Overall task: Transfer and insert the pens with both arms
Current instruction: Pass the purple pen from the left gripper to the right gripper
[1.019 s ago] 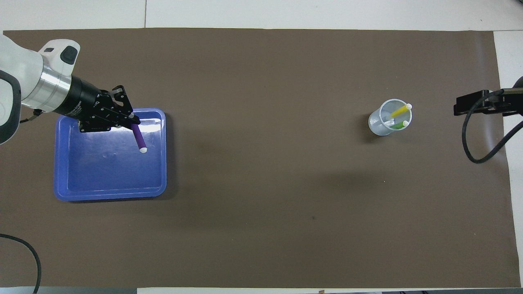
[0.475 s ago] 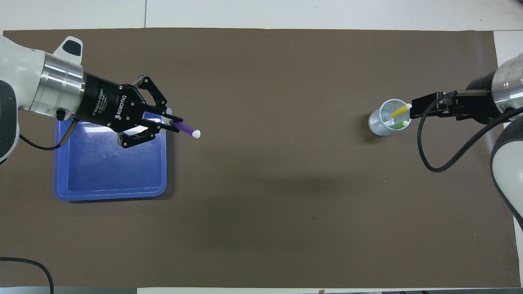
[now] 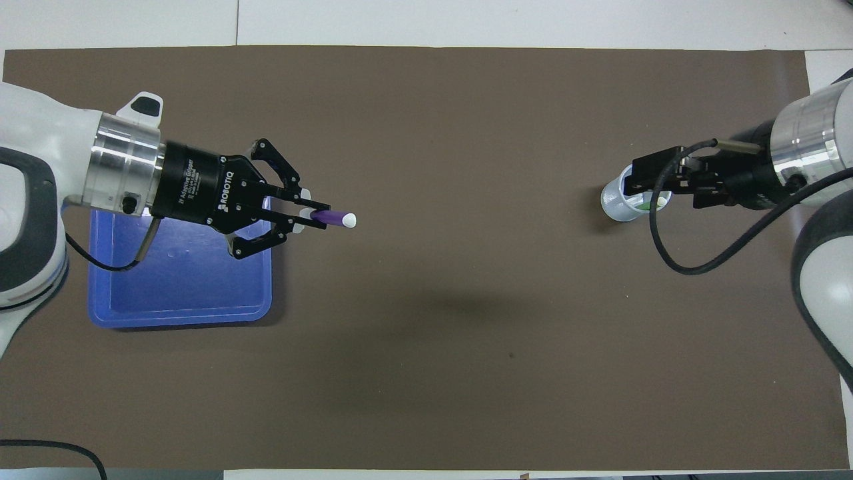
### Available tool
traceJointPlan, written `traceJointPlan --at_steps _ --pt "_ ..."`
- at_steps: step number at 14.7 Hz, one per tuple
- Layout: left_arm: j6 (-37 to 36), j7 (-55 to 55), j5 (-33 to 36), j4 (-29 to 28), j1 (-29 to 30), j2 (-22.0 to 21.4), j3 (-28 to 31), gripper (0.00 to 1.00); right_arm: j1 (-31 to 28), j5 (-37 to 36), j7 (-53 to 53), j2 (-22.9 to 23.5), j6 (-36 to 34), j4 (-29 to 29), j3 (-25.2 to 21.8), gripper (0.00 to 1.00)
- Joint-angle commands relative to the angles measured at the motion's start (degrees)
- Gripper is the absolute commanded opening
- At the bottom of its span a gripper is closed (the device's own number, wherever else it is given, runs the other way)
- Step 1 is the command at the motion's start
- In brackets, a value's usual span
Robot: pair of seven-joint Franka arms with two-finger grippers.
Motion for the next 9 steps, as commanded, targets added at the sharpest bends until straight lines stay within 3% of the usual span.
traceJointPlan --at_steps 1,6,9 --pt "11.5 -6.0 -3.6 -6.4 -6.6 -3.6 0.7 0.0 -0.6 4.0 4.1 -1.2 5.9 -3.9 2.8 1.0" --pt "23.0 -8.1 -17.5 -9.0 -12.9 -2.8 0.7 0.0 -0.6 3.7 4.9 -2.5 9.7 -7.5 9.1 1.0" --pt "26.8 -8.1 -19.3 -9.1 -15.7 -2.0 0.7 0.0 -0.5 3.4 4.4 -3.2 10.3 -9.0 10.6 0.99"
